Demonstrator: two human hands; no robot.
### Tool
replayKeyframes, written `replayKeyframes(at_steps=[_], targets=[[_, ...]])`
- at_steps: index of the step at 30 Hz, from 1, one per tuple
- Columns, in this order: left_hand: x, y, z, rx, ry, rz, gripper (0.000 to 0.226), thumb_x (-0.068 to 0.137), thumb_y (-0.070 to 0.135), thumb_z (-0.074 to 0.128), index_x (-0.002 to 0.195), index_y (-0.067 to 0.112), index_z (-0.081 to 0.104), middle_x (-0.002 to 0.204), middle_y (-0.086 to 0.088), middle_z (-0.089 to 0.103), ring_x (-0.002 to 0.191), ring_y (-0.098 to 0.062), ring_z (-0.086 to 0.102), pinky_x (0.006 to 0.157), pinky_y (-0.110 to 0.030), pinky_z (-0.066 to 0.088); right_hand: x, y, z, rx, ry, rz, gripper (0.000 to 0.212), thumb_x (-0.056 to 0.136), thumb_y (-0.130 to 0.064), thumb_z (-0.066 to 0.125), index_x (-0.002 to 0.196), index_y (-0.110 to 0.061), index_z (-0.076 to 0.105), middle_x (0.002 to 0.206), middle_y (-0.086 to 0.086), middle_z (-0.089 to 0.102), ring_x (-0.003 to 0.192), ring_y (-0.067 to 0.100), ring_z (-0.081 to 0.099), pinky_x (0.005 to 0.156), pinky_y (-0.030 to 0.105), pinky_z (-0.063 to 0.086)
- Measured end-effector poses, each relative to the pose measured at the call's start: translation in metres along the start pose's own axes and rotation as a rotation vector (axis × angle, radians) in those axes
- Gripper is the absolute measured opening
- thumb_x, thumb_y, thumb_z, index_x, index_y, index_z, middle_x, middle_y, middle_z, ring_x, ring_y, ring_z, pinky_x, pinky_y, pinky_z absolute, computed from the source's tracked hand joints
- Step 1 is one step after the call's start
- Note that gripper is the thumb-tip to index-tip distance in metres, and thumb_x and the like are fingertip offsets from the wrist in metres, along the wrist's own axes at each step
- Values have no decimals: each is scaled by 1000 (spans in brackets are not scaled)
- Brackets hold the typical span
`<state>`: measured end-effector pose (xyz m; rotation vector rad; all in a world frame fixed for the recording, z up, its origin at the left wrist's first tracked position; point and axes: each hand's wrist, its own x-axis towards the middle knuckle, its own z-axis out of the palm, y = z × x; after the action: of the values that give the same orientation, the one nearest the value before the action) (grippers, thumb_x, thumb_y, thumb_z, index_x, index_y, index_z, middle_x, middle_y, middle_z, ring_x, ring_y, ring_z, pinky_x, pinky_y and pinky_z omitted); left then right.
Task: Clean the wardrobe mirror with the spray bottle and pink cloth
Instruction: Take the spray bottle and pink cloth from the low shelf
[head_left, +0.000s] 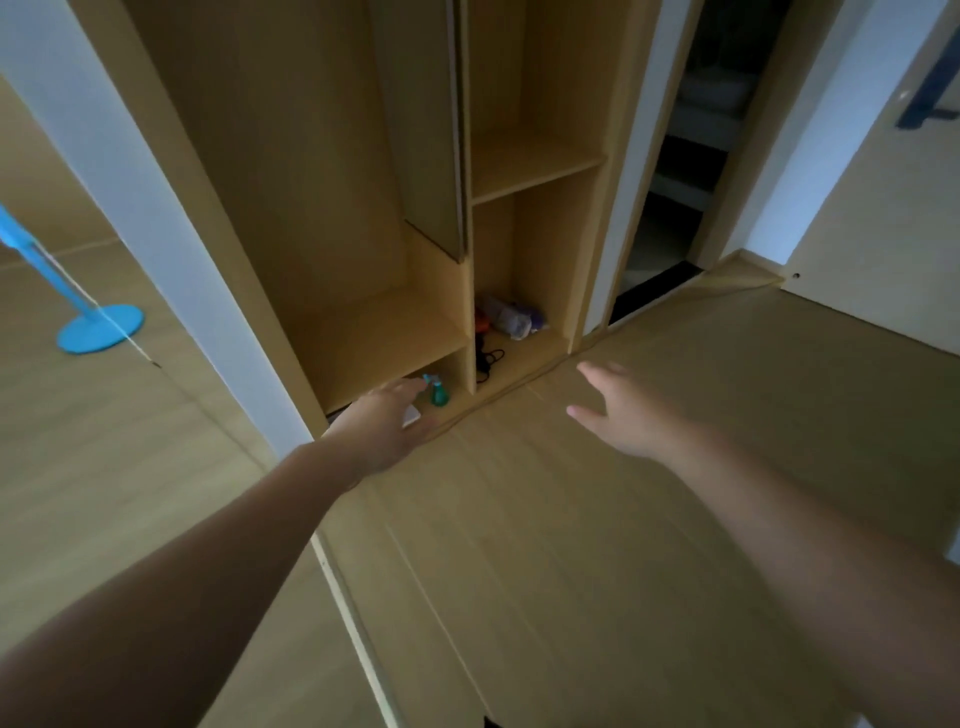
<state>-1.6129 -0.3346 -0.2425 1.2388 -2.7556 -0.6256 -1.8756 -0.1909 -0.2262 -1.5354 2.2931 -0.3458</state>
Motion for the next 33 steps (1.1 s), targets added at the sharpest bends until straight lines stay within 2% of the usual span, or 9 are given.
replayKeyframes(at_steps=[4, 7, 9, 11, 14, 19, 27, 33], targets=[[13, 3, 7, -23, 53, -79, 45, 94, 46, 51, 133, 23, 49, 124, 1, 58, 101, -17, 58, 86, -35, 53, 35, 11, -9, 1, -35, -91, 69, 95, -46, 51, 153, -22, 21, 159, 2, 21, 144, 21, 26, 112, 41, 30], [25, -1, 6, -38, 117, -105, 37, 92, 46, 53, 125, 30, 50, 112, 8, 58, 92, -12, 56, 74, -25, 49, 61, 11, -13, -7, -64, -152, 69, 95, -45, 52, 153, -22, 21, 158, 0, 23, 143, 20, 28, 111, 40, 32], [35, -6, 6, -54, 141, -124, 36, 92, 46, 53, 125, 33, 49, 108, 14, 53, 92, -10, 56, 71, -21, 47, 79, 9, -16, -28, -58, -191, 69, 95, -45, 52, 152, -21, 22, 157, 0, 26, 141, 21, 32, 110, 40, 34], [49, -12, 5, -71, 152, -144, 38, 93, 45, 53, 129, 33, 49, 111, 15, 52, 98, -10, 56, 74, -21, 48, 98, 5, -18, -53, -56, -225, 68, 95, -46, 51, 152, -21, 23, 156, 0, 28, 138, 22, 36, 107, 40, 37], [76, -25, 2, -81, 146, -177, 44, 95, 43, 50, 137, 30, 46, 129, 8, 55, 105, -10, 53, 83, -26, 50, 131, -2, -20, -99, -58, -265, 67, 95, -48, 50, 152, -22, 24, 155, 0, 30, 135, 22, 39, 103, 39, 41], [135, -54, -11, -20, 145, -213, 58, 95, 45, 50, 147, 26, 33, 147, 1, 44, 128, -22, 48, 97, -34, 44, 197, -13, -25, -172, -54, -288, 66, 95, -50, 48, 151, -22, 25, 153, 0, 33, 131, 24, 44, 99, 44, 46], [235, -113, -58, 4, 136, -223, 61, 96, 45, 49, 150, 24, 30, 153, -2, 36, 134, -24, 42, 107, -40, 41, 321, -53, -42, -229, -40, -316, 67, 96, -52, 46, 152, -24, 23, 154, -4, 32, 132, 19, 43, 99, 40, 46], [277, -156, -93, 16, 176, -248, 58, 97, 46, 45, 149, 23, 32, 151, -2, 38, 132, -25, 45, 104, -38, 42, 392, -90, -41, -227, -61, -382, 66, 96, -50, 47, 152, -26, 23, 156, -4, 30, 133, 19, 44, 97, 39, 50]])
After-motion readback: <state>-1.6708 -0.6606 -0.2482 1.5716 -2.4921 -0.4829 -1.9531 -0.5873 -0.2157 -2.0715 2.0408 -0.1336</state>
